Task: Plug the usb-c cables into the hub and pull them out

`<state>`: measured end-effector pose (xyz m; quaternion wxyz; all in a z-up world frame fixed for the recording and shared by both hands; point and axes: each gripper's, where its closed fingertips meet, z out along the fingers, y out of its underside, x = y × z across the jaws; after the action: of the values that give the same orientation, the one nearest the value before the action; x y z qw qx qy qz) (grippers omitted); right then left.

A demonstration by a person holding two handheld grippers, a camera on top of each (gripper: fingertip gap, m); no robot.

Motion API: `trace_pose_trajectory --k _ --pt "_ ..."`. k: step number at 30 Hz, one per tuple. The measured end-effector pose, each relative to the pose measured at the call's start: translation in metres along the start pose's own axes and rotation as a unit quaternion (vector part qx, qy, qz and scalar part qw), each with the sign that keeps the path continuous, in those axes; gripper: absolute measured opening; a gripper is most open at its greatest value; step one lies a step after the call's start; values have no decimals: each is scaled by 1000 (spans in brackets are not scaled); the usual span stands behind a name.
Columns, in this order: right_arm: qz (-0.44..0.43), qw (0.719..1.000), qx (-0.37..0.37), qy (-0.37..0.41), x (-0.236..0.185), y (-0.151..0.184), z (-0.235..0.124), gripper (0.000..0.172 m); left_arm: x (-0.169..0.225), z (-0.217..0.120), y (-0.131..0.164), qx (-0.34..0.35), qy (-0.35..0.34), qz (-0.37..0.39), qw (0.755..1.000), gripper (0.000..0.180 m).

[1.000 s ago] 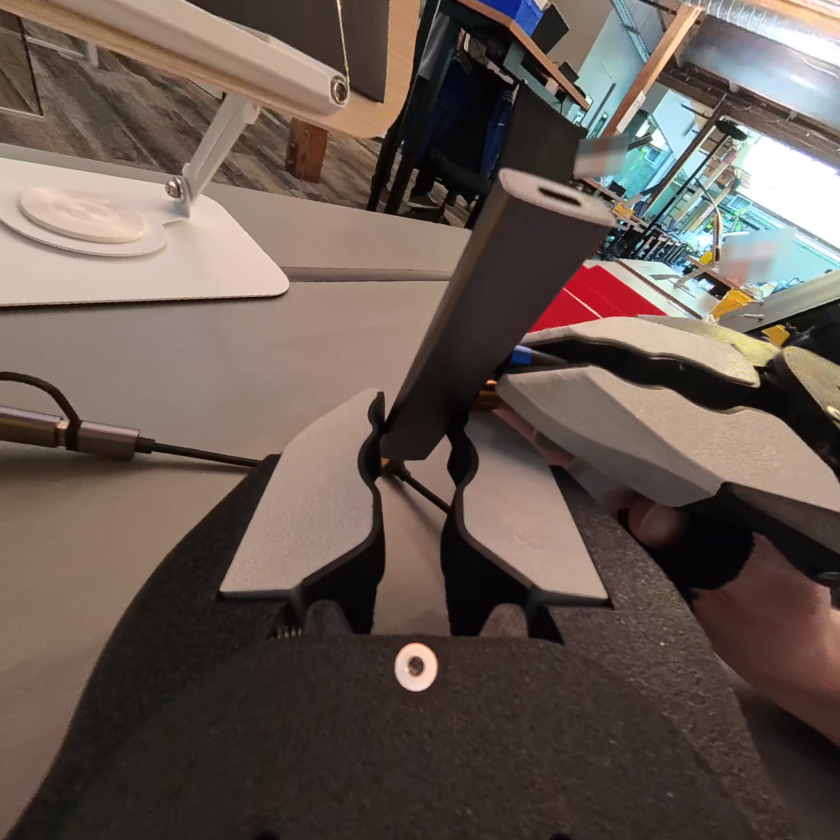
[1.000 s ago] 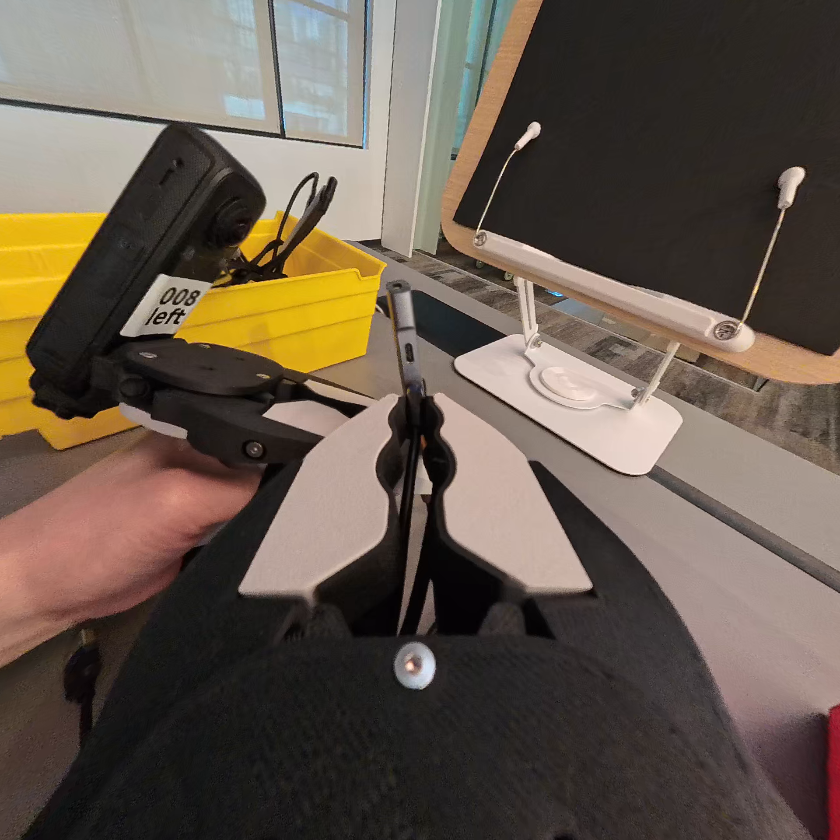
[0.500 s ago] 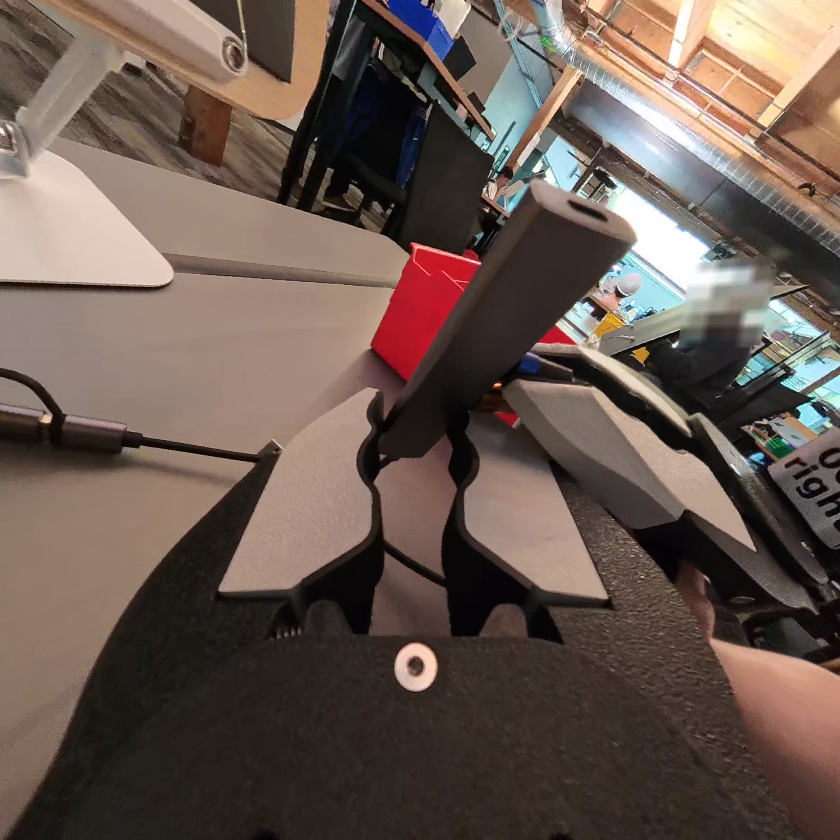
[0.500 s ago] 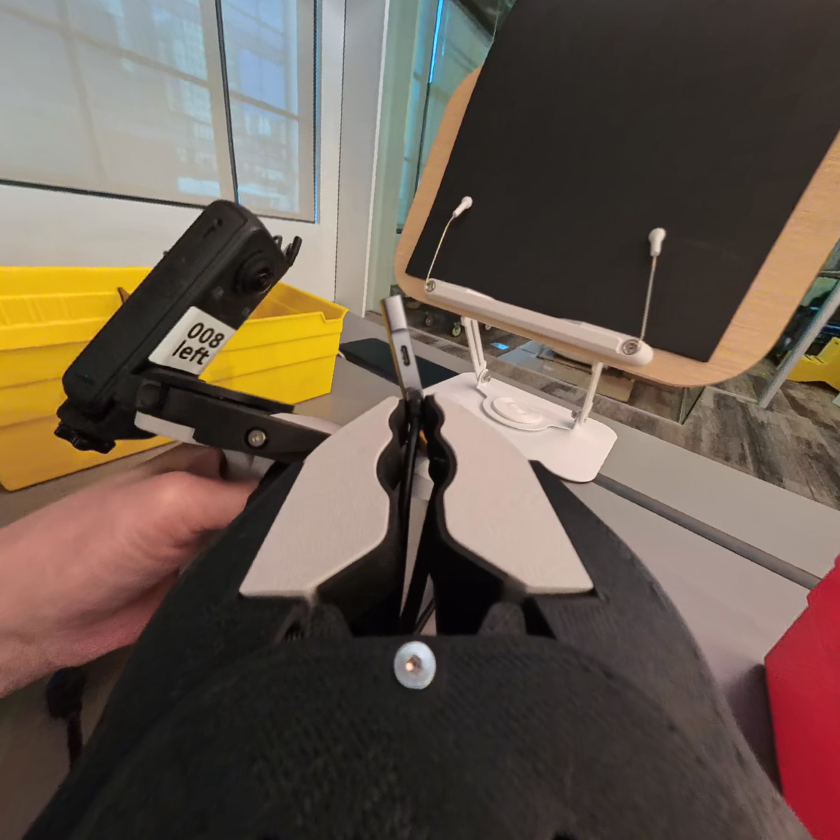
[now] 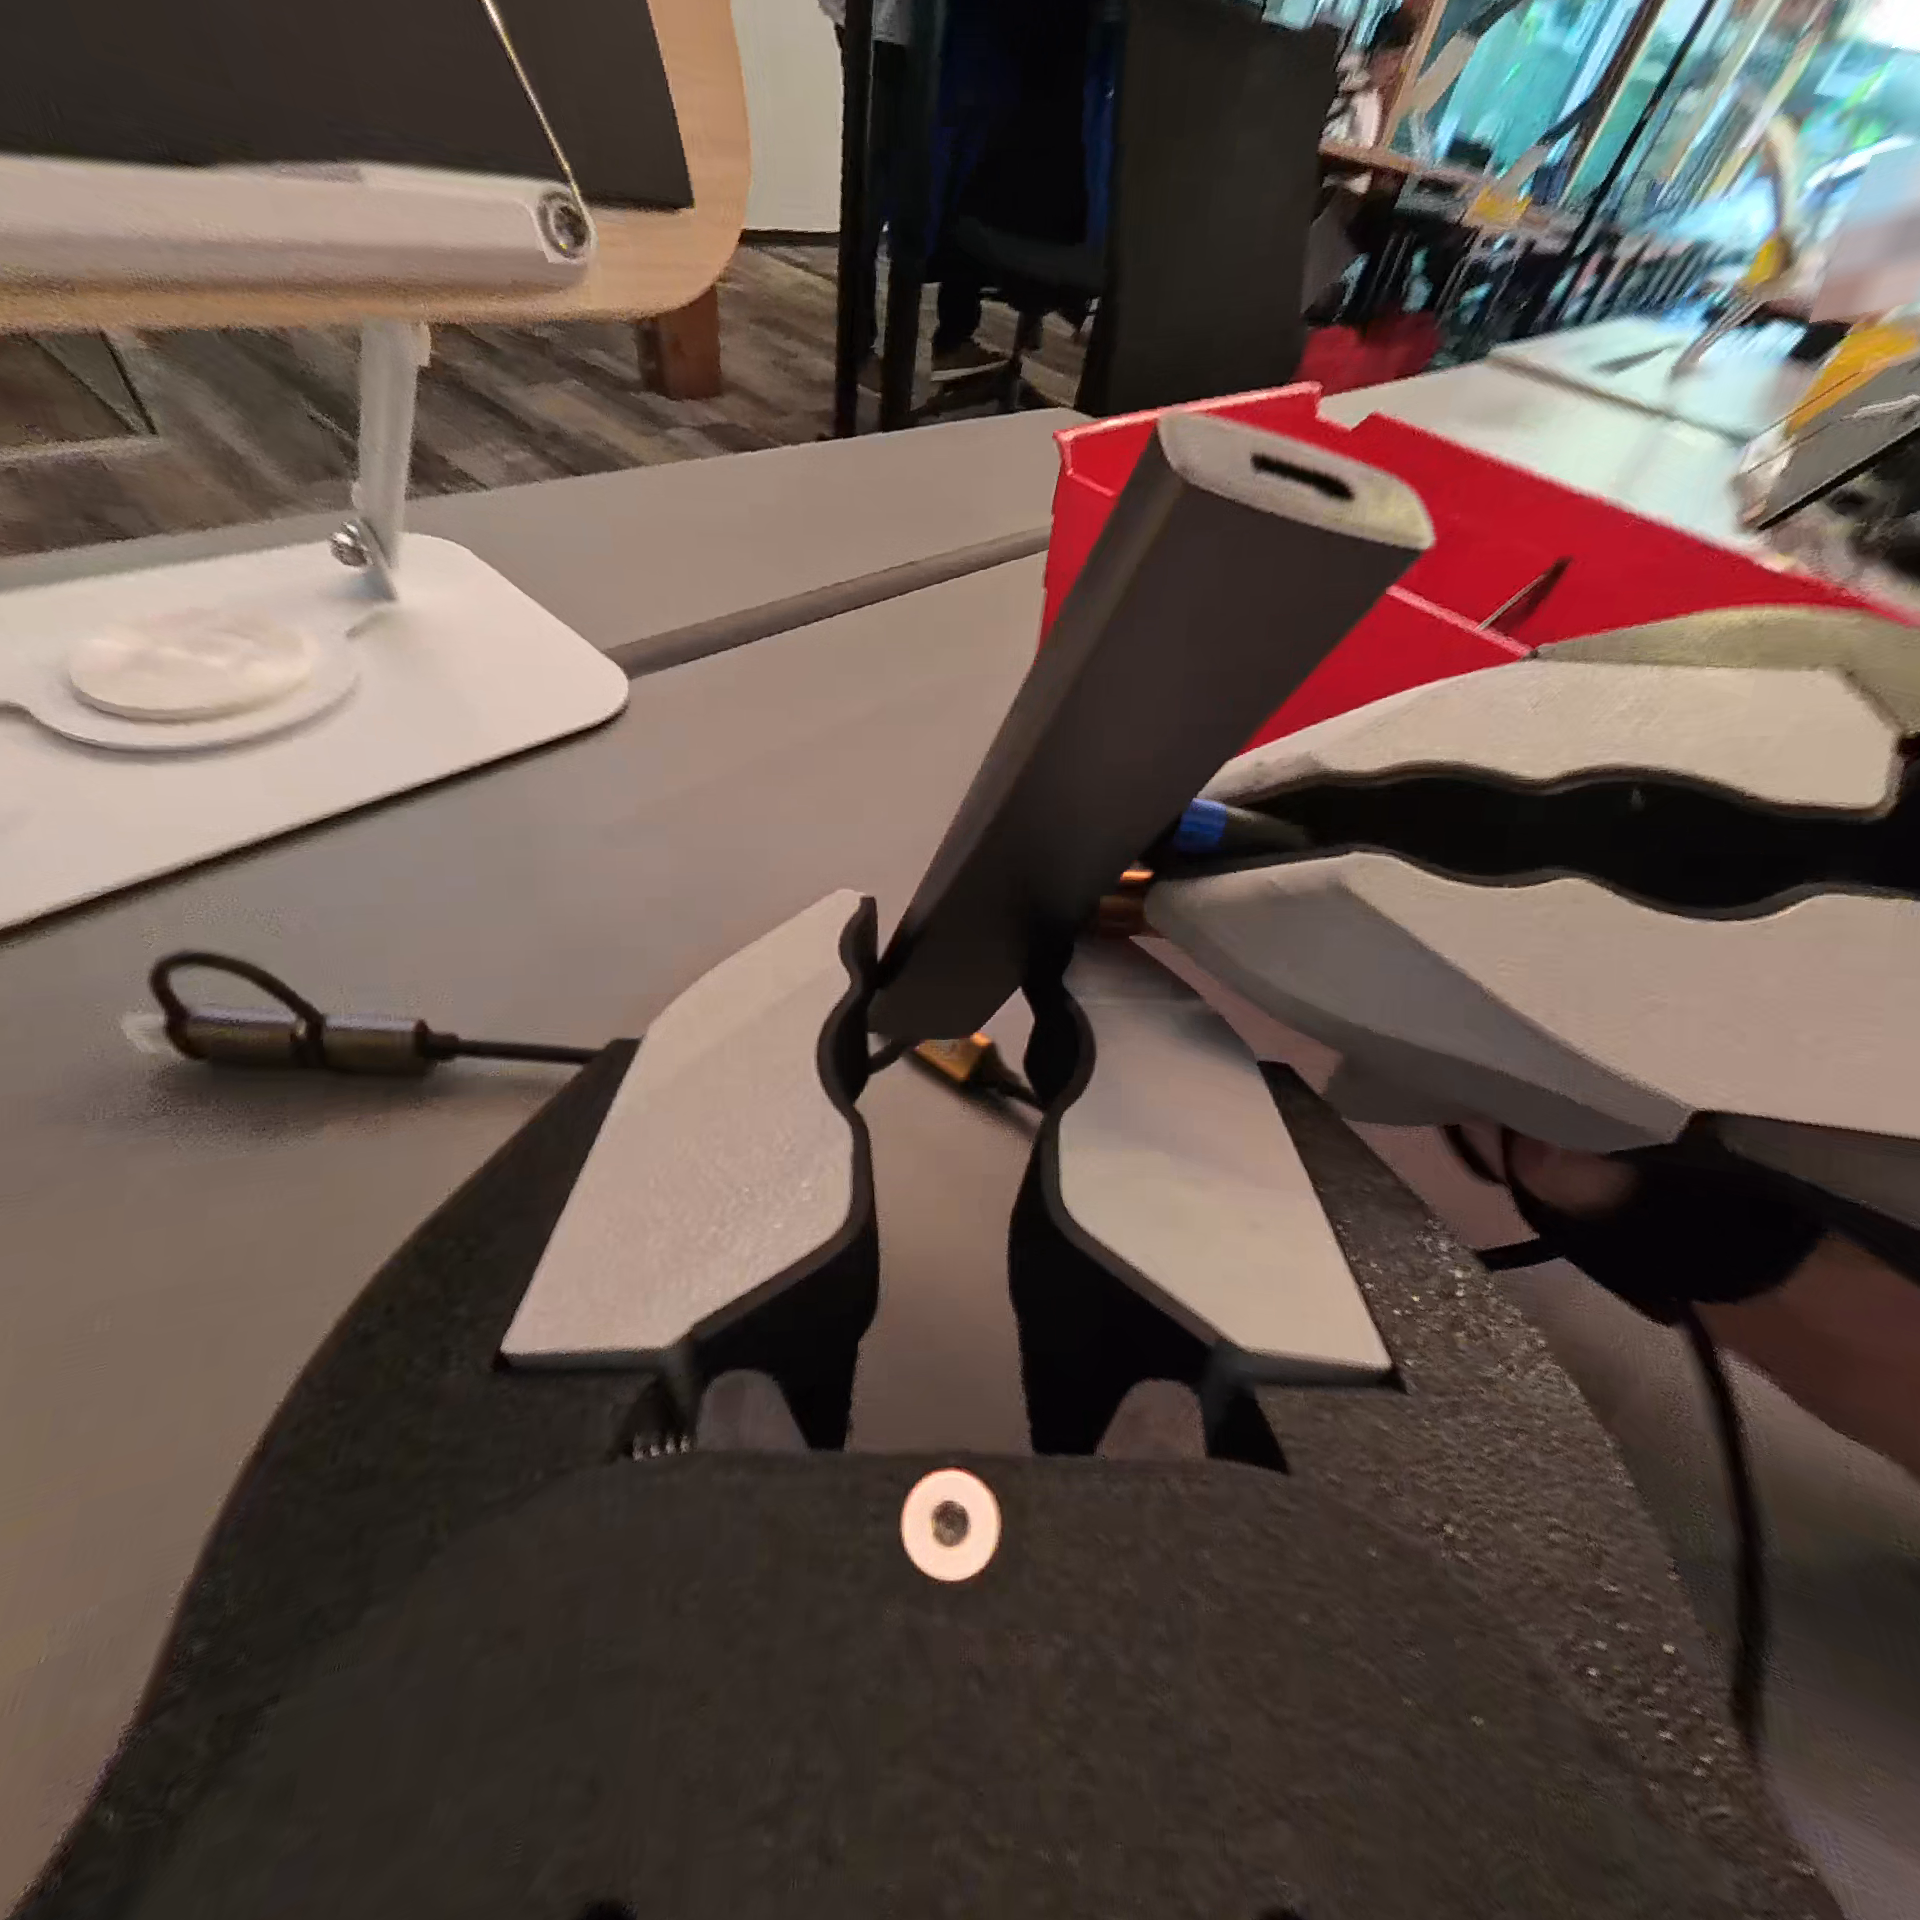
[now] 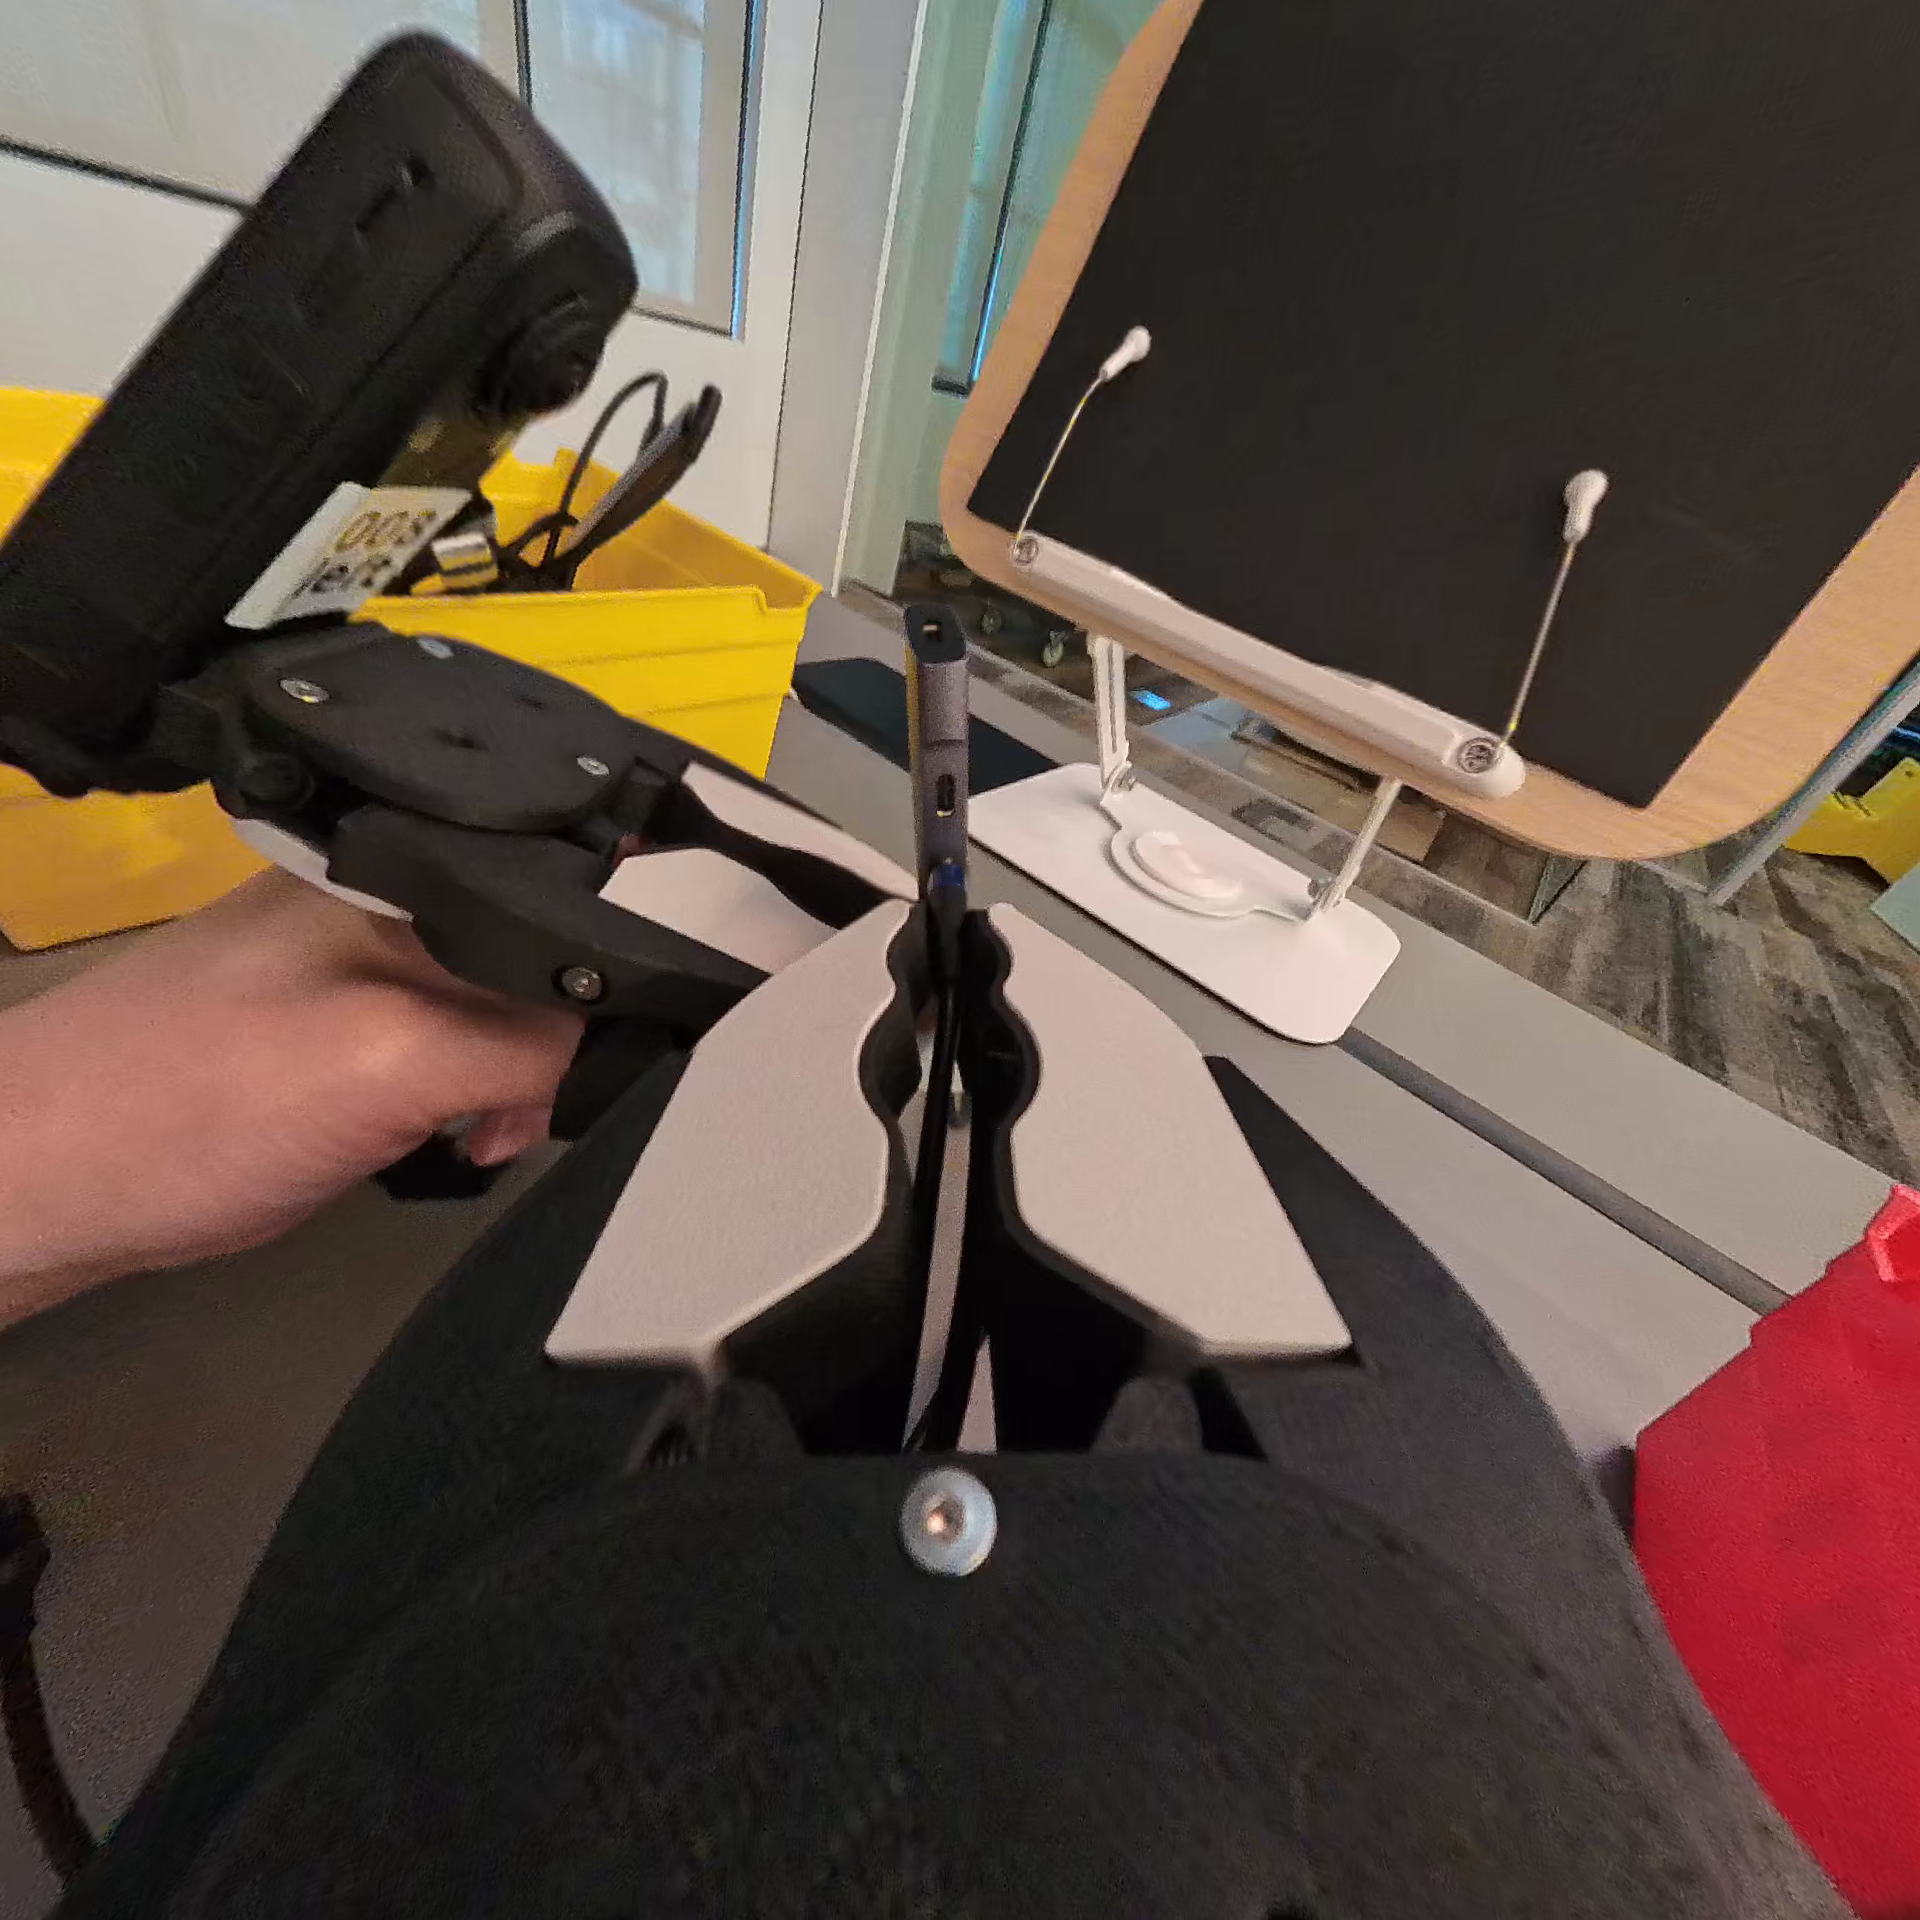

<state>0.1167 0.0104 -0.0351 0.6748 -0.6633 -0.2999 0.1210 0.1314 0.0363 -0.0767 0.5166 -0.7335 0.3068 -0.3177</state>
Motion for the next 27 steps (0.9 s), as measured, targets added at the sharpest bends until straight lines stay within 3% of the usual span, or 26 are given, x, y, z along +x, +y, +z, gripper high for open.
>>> trace_pose_trajectory --k 4,8,13,27 --pt "-25 1000 -15 9 -3 0 -1 6 -4 -6 -2 -10 -32 50 998 26" --pt "1 999 45 9 -4 -18 -9 7 19 -9 -12 20 65 -26 997 26" --pt "-8 996 91 10 -2 -26 -12 7 30 -7 -14 27 87 -66 994 25" --pt "-31 997 63 18 -3 -19 -7 9 26 -4 -5 11 83 -65 994 25"
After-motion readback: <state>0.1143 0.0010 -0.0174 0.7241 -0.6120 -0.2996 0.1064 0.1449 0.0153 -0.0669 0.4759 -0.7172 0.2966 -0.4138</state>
